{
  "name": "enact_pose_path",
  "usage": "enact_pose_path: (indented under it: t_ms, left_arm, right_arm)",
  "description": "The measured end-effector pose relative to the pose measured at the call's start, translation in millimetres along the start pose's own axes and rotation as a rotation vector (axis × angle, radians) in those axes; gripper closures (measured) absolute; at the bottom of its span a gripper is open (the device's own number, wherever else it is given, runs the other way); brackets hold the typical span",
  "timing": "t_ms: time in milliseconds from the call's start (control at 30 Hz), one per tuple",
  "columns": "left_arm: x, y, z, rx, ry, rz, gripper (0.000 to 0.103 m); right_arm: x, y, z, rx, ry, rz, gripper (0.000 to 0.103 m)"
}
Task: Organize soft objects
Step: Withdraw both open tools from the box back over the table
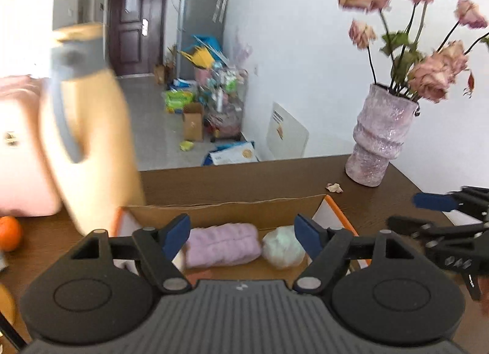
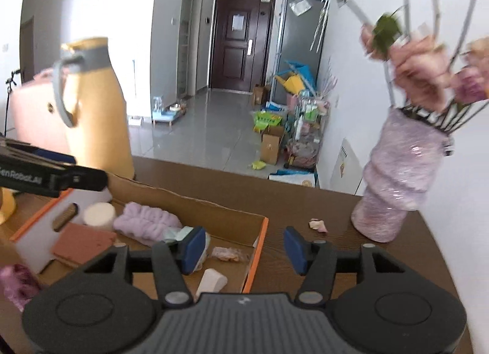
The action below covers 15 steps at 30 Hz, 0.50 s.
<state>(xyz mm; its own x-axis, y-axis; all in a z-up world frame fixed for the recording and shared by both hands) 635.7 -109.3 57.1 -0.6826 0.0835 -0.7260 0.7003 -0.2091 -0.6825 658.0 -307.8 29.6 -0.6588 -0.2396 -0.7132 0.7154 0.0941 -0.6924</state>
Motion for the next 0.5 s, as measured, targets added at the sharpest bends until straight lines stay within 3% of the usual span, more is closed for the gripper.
enact_pose_path:
  t_ms: [100,200,267,500]
  left_arm:
    - [24.3,-38.3,-5.9,-0.049,0.010,0.067,0.023]
    - [57.2,-83.8,-10.8,-0.110,0.030,0.191,0.019]
    - [81.8,-112.0,-13.1,-0.149,0.037,0.262,0.016]
    - [151.5,-179.8,-7.6,-0.199,0.047,0.379,0.010]
  right_arm:
    - [10.0,-37.0,-2.4,-0.005,0.020,0.040,0.042]
    - [26.6,-75.1,-8.5,-0.003,0.049,0.124,0.029]
    - [44.8,-103.0,-19.8,-0.007,0.053,0.188,0.028]
    - [101.2,-163.5,-53.7,-0.044,0.112,0.338,0.021]
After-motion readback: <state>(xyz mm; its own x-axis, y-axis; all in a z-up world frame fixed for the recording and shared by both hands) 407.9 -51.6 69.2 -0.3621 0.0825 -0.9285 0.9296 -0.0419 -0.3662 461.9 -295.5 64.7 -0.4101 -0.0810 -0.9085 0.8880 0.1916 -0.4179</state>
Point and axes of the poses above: each gripper's, at about its wrist camera, not at the fingertips, and y roughly the way its jaws point, z to its right, x to its underside, the point moved 9 cm from there along y, roughly the way its jaws point, and after that the axes turned 9 degrees about -z, right-handed, at the moved point
